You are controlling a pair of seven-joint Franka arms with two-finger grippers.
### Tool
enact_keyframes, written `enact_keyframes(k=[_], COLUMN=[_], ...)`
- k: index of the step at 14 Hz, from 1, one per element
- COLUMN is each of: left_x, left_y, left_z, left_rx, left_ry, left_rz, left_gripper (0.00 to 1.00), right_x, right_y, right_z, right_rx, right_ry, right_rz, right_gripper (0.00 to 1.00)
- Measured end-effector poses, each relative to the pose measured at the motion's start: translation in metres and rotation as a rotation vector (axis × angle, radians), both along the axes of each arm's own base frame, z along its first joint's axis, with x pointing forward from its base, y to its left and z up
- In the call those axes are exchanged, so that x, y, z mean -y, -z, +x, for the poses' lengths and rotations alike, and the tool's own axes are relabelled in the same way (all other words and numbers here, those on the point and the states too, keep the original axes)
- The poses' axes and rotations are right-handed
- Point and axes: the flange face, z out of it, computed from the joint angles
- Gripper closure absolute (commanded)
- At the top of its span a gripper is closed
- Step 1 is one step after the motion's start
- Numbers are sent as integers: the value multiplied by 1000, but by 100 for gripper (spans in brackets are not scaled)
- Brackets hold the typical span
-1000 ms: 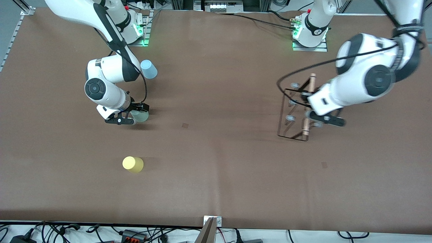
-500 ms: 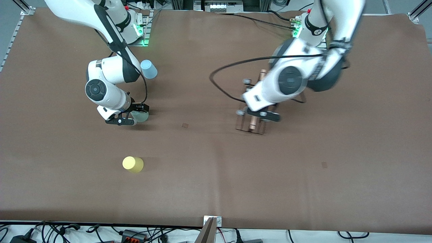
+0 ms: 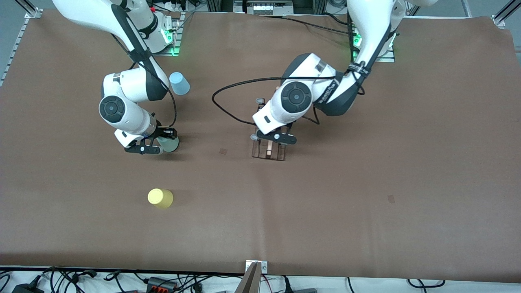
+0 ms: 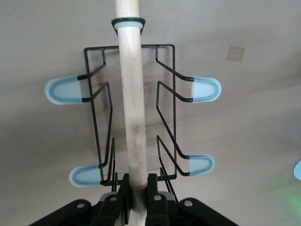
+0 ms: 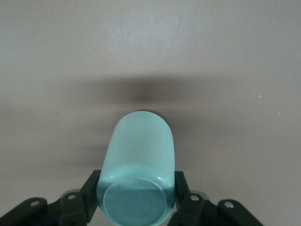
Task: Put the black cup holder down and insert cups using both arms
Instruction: 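Carry the wire rack with the left gripper to the table middle, then release the rack and withdraw the left gripper while the right gripper lifts the cup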
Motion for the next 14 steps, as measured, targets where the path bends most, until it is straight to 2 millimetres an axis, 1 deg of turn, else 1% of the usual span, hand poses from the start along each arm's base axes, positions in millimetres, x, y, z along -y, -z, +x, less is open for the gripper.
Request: enact_keyframes(k=[1, 2, 3, 4, 5, 7, 8, 9, 10, 11, 12, 13, 14], left_x=[5, 7, 6, 4, 1, -12, -26, -50, -86, -126, -170, -211, -245], left_y=[5, 8, 10, 11, 10, 1, -10, -28, -48, -68, -87, -105, -122], left_z=[-3, -4, -3, -1, 2, 12, 20, 33, 48, 62, 74, 82, 85], left_rx=[-1, -6, -9, -11, -11, -23, -41, -58, -76, -94, -109, -120, -124], left_ry=[-3, -7, -20, -37, -55, -71, -85, -111, -139, -146, -141, -139, -147], left_rz=[3, 7, 11, 16, 20, 34, 47, 56, 61, 57, 45, 35, 40], left_gripper=[66, 47, 5, 0, 0, 0, 0, 0, 0, 0, 0, 0, 0], right_x=[-2, -3, -4, -5, -5, -5, -7, -11, -19, -31, -47, -66, -86], right_y=[-12, -27, -42, -53, -59, -59, -60, -64, -72, -83, -98, -113, -127], right_z=[7, 15, 21, 26, 29, 29, 29, 31, 33, 33, 31, 28, 24], right_rx=[-14, -32, -51, -61, -64, -69, -68, -61, -59, -72, -93, -111, -122], right_ry=[-1, -2, -3, -3, -4, -5, -8, -16, -29, -49, -71, -94, -112], right_rz=[-1, -4, -6, -7, -7, -8, -7, -4, 0, 4, 11, 27, 48], right_gripper=[80, 80, 80, 79, 79, 79, 79, 79, 79, 80, 80, 80, 80])
